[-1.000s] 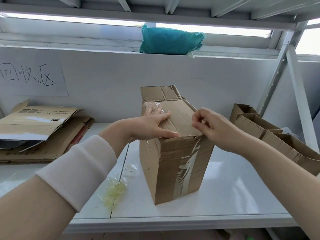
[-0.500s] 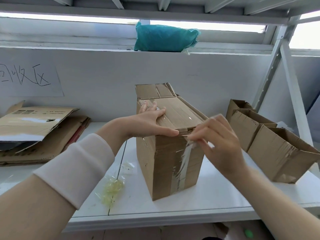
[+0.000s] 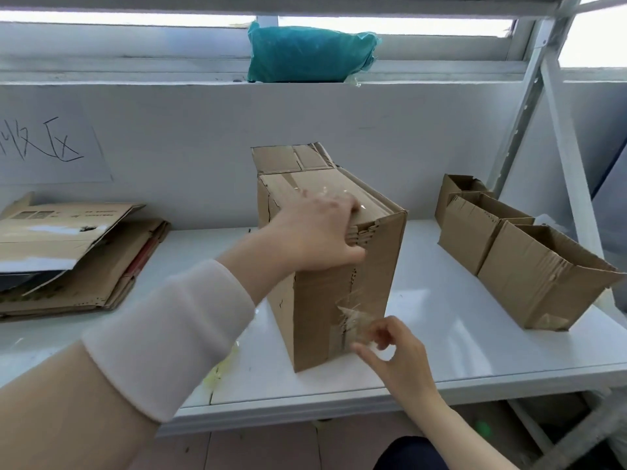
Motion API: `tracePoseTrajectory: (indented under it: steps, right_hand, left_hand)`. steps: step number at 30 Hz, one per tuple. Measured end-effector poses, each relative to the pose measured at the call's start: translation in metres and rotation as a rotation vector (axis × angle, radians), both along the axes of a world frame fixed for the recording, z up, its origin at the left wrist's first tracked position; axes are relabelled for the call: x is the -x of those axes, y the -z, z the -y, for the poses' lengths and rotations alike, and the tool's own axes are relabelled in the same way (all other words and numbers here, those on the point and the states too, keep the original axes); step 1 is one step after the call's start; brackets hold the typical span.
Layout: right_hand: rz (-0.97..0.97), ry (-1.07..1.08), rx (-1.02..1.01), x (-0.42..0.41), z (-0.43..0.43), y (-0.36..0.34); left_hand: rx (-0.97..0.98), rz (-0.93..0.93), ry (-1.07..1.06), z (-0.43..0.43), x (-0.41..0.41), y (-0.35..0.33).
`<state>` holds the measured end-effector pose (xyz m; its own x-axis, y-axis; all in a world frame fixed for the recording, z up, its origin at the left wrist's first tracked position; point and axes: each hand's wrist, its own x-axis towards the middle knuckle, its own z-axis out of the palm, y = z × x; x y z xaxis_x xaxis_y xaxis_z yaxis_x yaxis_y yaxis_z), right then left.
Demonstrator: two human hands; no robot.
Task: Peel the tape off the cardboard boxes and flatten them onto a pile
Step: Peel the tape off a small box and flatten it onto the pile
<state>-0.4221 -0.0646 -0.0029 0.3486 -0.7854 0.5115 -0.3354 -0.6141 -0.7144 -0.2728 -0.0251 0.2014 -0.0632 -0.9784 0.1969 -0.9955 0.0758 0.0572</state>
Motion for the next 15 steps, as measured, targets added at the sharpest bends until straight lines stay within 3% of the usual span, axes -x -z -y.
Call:
tracePoseTrajectory:
  steps: [6, 11, 15]
  right_hand:
    - [0.273, 0.161, -0.431, -0.024, -0.012, -0.032]
    - [0.318, 0.231, -0.455, -0.047, -0.01, -0.047]
    - [0.364, 0.201, -0.405, -0.051, -0.016, -0.049]
  left_hand:
    - [0.283, 0.069, -0.038, 0.011, 0.009, 0.014]
    - [0.321, 0.167, -0.071, 0.017, 0.011, 0.016]
    - [0.236, 0.262, -0.108, 0.023, 0.014, 0.019]
